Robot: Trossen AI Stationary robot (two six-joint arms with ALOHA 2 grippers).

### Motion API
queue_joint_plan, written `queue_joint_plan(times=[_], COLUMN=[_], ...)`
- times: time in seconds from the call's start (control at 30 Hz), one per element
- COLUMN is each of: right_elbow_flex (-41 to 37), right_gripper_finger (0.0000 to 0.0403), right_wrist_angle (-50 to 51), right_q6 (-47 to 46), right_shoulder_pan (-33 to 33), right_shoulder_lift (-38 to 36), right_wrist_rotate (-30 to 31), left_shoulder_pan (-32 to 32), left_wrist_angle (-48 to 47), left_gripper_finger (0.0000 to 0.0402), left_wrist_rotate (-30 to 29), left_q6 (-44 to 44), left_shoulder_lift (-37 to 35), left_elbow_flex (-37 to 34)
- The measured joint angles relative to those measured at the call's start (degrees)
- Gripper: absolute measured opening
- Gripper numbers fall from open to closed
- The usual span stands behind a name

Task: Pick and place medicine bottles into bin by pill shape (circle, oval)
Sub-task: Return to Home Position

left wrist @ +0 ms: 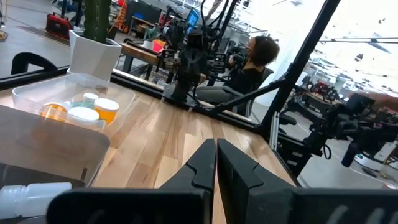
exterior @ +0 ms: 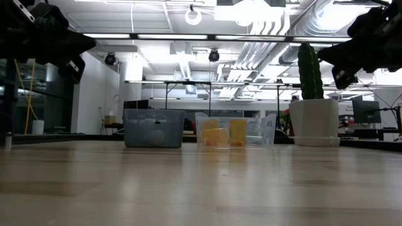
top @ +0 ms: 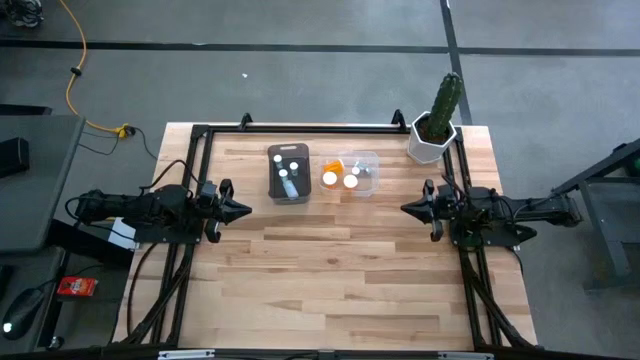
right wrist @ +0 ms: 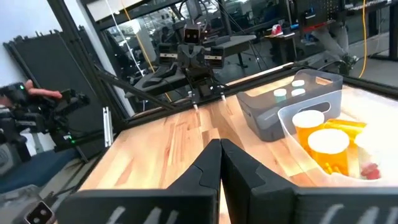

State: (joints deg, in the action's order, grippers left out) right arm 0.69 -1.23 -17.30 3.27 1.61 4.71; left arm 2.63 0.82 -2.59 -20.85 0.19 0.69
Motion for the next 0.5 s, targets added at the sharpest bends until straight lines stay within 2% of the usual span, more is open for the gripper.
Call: queue_joint_plan(times=[0.27, 0.5], right_elbow_flex=[0.0, 0.0], right_gripper_finger=[0.0, 0.0], right_wrist_angle=[0.1, -0.1], right_q6=[-5.0, -5.2], right_shoulder_pan=[0.1, 0.3], right_shoulder_lift=[-0.7, -1.6], right_wrist_rotate=[0.0, -0.3], left_shoulder_pan=[-1.2, -2.0], left_wrist_angle=[0.0, 0.0], left_gripper_finger=[0.0005, 0.0005], left_wrist_rotate=[0.0, 0.2], left_q6=[0.0, 0.0], left_shoulder_lift=[0.0, 0.0], left_elbow_flex=[0.0, 0.0])
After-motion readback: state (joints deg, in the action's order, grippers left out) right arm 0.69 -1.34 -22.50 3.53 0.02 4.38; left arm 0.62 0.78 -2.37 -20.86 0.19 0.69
